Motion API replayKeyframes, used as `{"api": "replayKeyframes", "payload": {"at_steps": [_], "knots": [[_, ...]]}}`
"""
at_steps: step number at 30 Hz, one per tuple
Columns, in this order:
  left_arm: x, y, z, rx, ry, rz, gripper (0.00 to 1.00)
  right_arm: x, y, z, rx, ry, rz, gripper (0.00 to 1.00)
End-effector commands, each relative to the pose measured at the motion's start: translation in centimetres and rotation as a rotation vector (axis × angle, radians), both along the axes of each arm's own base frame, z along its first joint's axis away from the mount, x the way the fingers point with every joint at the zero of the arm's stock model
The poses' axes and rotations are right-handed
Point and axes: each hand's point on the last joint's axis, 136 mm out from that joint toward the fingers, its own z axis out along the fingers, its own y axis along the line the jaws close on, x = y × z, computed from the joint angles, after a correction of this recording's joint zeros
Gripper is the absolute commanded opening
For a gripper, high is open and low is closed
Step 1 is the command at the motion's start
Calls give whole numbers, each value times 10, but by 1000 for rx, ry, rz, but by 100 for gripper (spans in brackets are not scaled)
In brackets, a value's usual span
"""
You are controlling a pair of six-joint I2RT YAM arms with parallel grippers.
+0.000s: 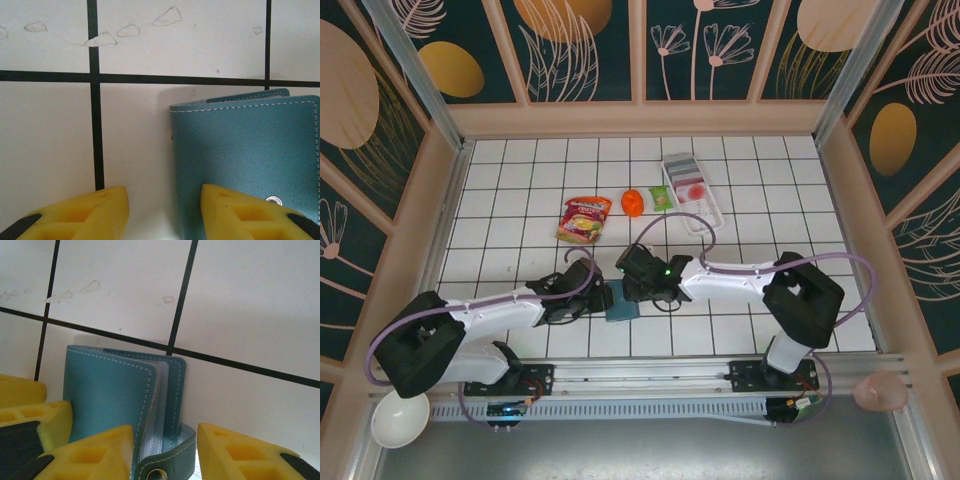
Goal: Put the credit cards into the card holder
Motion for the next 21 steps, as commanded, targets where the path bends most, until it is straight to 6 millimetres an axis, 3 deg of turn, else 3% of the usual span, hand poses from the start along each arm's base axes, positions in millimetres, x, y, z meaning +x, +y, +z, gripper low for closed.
{"api": "replayKeyframes", "payload": {"at_steps": [1,13,21], "knots": [[-9,15,-25,84,50,0,45,-4,5,1,-20,9,27,36],[-8,12,-23,75,49,-2,45,-11,9,1,-20,28,39,13],[-9,11,-23,64,52,1,44,-13,23,15,105,49,34,0]]}}
